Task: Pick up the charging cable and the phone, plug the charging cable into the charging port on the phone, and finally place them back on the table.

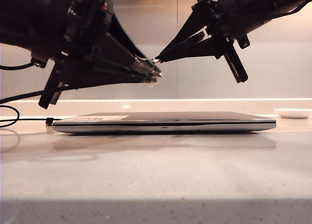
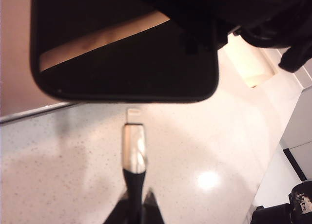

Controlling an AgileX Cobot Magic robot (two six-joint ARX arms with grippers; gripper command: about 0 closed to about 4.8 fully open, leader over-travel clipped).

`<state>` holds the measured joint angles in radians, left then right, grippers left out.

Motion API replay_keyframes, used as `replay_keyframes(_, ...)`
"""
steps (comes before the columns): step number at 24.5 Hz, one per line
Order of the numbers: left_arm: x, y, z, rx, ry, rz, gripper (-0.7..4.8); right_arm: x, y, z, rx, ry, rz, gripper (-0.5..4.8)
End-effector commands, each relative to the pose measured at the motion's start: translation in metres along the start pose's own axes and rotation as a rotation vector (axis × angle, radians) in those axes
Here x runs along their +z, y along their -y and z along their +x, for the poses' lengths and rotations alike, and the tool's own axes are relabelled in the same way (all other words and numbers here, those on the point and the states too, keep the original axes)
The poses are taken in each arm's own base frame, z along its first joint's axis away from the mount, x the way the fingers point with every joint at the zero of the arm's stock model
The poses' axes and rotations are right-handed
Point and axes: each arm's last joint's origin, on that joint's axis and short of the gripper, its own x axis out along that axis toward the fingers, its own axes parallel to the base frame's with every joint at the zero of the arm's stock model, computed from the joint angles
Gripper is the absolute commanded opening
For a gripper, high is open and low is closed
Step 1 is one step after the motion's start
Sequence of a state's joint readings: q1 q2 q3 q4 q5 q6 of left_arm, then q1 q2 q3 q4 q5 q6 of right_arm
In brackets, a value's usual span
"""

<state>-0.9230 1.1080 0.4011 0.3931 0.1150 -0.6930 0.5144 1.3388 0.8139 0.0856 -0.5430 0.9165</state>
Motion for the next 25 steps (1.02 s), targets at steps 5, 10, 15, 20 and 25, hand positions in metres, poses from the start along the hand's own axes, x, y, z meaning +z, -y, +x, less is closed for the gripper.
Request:
replay_keyframes(5,0.0031,0.0027,-0.0004,-0.023,0.025,0.004,-0.06,0.0003,-0.008,0.0003,0.044,0.009,-0.032,-0.06)
replay_keyframes(10,0.0041,0.0035,-0.0005,-0.031,0.035,0.006,-0.06,-0.0003,-0.0084,0.0007,0.043,0.008,-0.056,-0.06)
replay_keyframes(15,0.0055,0.0044,-0.0006,-0.041,0.048,0.007,-0.06,-0.0056,-0.0117,0.0046,0.043,-0.002,-0.086,-0.06)
replay_keyframes(20,0.0058,0.0041,-0.0006,-0.04,0.05,0.007,-0.06,-0.0074,-0.0093,0.0047,0.023,-0.022,-0.087,-0.06)
replay_keyframes(25,0.0057,0.004,-0.0006,-0.039,0.049,0.008,-0.06,-0.0083,-0.0088,0.0046,0.029,-0.041,-0.102,-0.07)
